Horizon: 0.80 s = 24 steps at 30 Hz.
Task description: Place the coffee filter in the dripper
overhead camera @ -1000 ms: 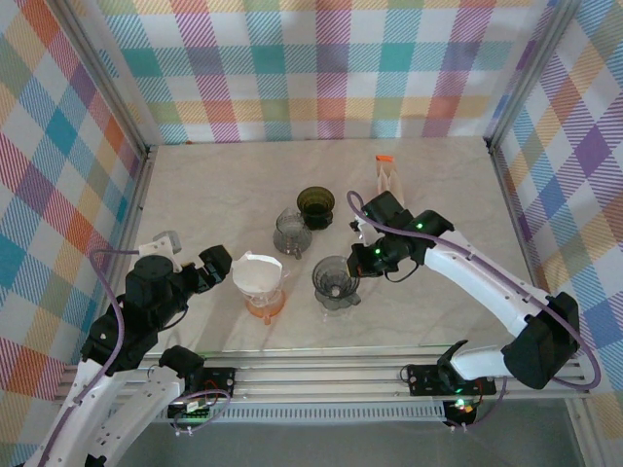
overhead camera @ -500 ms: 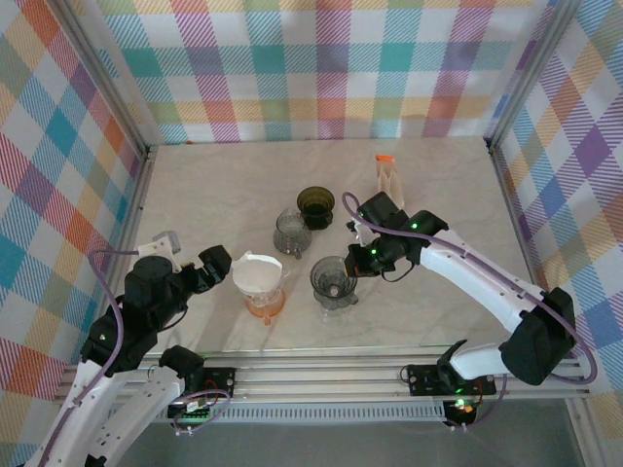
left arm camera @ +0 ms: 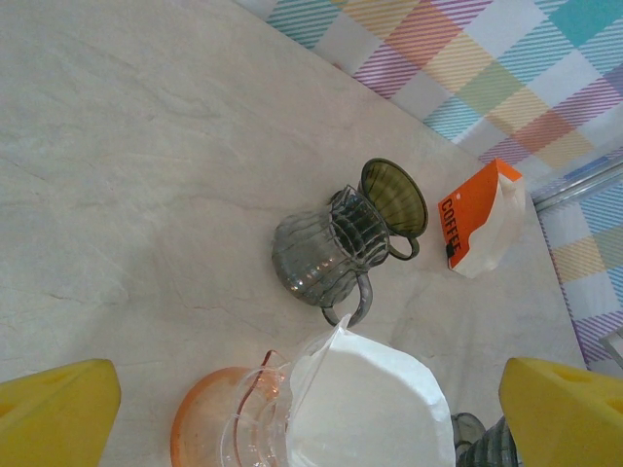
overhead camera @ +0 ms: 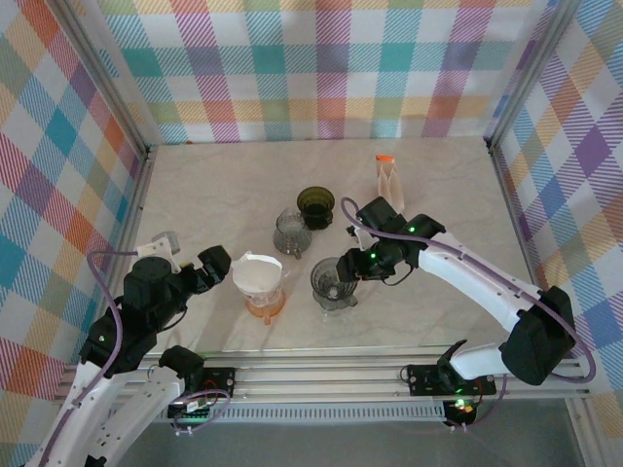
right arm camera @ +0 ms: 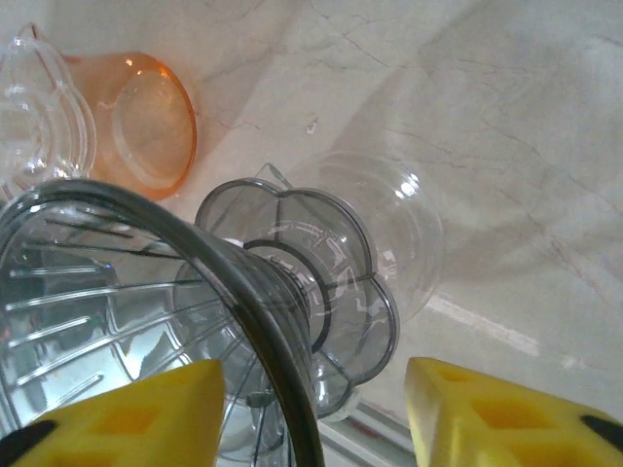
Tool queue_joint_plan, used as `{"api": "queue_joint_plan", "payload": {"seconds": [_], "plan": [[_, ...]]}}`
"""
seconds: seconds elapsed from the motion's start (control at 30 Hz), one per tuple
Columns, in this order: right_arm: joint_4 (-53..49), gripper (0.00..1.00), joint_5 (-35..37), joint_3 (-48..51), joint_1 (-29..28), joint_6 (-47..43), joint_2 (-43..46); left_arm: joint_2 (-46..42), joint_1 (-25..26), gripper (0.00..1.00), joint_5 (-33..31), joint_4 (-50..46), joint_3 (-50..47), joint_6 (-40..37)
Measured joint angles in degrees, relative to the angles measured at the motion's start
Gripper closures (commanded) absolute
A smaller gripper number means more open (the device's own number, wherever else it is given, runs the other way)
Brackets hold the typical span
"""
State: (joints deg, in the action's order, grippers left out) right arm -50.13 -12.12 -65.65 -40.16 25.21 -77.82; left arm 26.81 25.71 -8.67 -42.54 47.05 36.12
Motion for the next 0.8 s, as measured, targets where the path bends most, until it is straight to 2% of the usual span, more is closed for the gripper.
{"api": "queue_joint_plan", "payload": {"seconds": [0.27,0.37,0.47,0.6,0.8], "plan": [[-0.24,0.27,2.58,-0.94,0.0,0.07,2.19,-0.09,0.0,0.0,0.02,0.0,0.0,0.0],[-0.31,0.27,5.09,-2.93,0.09,0.0,2.73,-0.09,0.02,0.0,0.02,0.0,0.0,0.0],[-0.04,0.37,7.61,-5.11,1.66,-0.15,3.04,-0.02,0.02,0.0,0.04,0.0,0.0,0.02],[1.95,0.5,11.04,-7.41,8.68,-0.85,2.49,0.44,0.0,0.0,0.09,0.0,0.0,0.02],[7.06,0.62,15.45,-15.02,19.74,-2.82,-7.3,0.76,0.0,0.0,0.22,0.0,0.0,0.04]]}}
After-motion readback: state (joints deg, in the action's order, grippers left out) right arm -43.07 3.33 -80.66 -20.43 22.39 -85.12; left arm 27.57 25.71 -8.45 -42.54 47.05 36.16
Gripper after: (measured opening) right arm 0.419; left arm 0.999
